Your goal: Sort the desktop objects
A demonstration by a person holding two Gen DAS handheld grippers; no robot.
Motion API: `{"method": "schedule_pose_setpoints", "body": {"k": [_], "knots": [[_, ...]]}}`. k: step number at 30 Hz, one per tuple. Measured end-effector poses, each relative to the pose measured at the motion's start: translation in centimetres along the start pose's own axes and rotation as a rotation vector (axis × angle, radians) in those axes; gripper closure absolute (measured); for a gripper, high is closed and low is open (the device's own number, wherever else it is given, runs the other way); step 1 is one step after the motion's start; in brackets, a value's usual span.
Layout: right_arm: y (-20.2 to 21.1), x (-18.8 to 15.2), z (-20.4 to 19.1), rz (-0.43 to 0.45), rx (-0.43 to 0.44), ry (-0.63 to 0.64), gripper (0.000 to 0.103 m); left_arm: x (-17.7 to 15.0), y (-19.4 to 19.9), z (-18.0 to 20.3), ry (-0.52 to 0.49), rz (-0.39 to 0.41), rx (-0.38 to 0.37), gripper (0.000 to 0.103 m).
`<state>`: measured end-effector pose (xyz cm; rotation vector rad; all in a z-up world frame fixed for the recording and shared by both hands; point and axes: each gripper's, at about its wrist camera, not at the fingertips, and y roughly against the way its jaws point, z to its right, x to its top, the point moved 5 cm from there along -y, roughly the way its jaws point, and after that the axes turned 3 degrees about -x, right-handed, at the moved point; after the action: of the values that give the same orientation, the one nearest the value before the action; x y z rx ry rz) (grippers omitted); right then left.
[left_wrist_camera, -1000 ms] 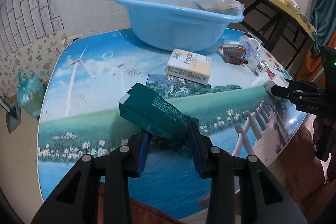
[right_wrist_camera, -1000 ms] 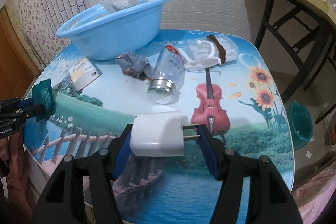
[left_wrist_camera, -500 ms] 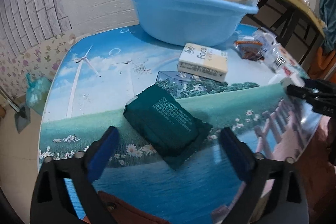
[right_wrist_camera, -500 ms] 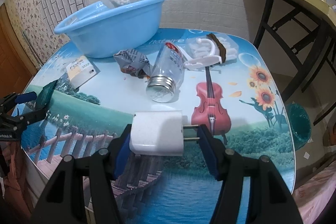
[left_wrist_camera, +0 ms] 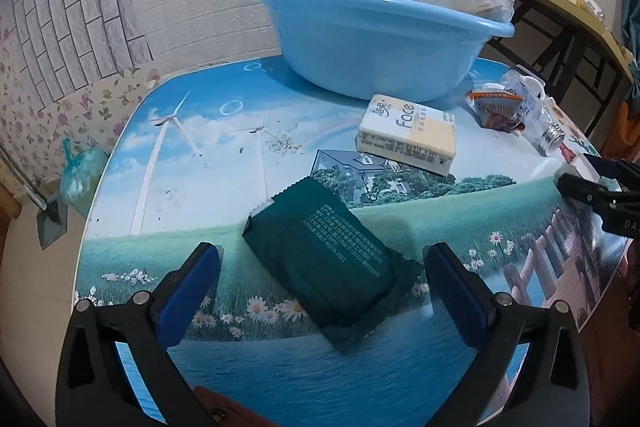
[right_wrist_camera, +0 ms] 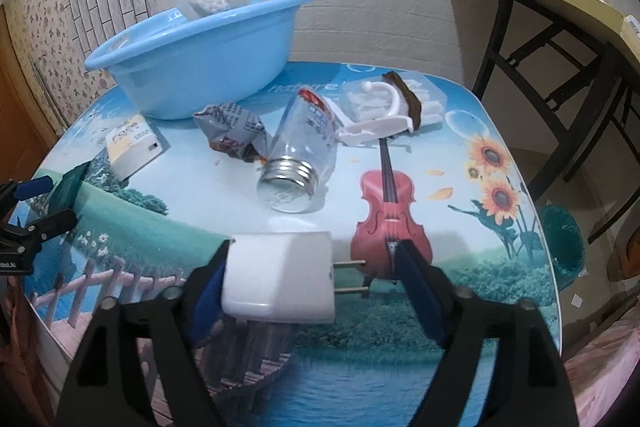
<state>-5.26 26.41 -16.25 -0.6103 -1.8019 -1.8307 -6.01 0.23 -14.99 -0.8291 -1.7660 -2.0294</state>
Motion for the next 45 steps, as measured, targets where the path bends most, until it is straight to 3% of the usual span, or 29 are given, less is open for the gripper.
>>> {"method": "schedule_pose_setpoints", "body": {"k": [2, 10, 12, 13, 14, 15, 16, 18, 19, 31, 40, 45], "knots": [[-0.1, -0.1, 0.3, 0.001, -0.011, -0.016, 0.000, -0.1, 0.1, 0.1, 0.003, 0.002, 0.003, 0.000], [0.0, -0.4, 0.3, 0.009, -0.011, -0.014, 0.000, -0.3, 0.4, 0.3, -0.002, -0.007, -0.006, 0.000], [0.4, -0.4, -0.1, 0.025, 0.002, 0.003, 0.007, -0.6, 0.6, 0.7, -0.014, 0.012, -0.014, 0.001], [0.6, -0.4, -0.4, 0.037, 0.013, 0.016, 0.020, -0.7, 0.8, 0.9, -0.023, 0.022, -0.019, 0.004], [0.9, -0.4, -0.7, 0.048, 0.021, 0.026, 0.038, -0.7, 1.0, 1.2, -0.033, 0.034, -0.025, 0.013], [1.0, -0.3, -0.9, 0.050, 0.021, 0.032, 0.044, -0.7, 1.2, 1.3, -0.039, 0.042, -0.028, 0.025], [1.0, -0.4, -1.0, 0.051, 0.024, 0.033, 0.044, -0.6, 1.4, 1.4, -0.042, 0.051, -0.029, 0.032], [1.0, -0.4, -1.3, 0.050, 0.035, 0.043, 0.044, -0.5, 1.5, 1.4, -0.042, 0.062, -0.032, 0.054], [1.0, -0.4, -1.3, 0.050, 0.038, 0.047, 0.044, -0.5, 1.6, 1.3, -0.039, 0.067, -0.032, 0.056], [2.7, 0.3, -1.2, 0.089, 0.040, 0.010, 0.044, -0.3, 2.6, 1.3, -0.037, 0.096, -0.052, 0.060], [5.1, 2.8, -2.9, 0.151, 0.091, 0.013, 0.044, 2.2, 6.2, 1.3, -0.025, 0.176, -0.060, 0.060], [5.6, 4.4, -3.3, 0.153, 0.126, -0.002, 0.044, 3.8, 6.7, 1.1, -0.003, 0.157, -0.053, 0.060]]}}
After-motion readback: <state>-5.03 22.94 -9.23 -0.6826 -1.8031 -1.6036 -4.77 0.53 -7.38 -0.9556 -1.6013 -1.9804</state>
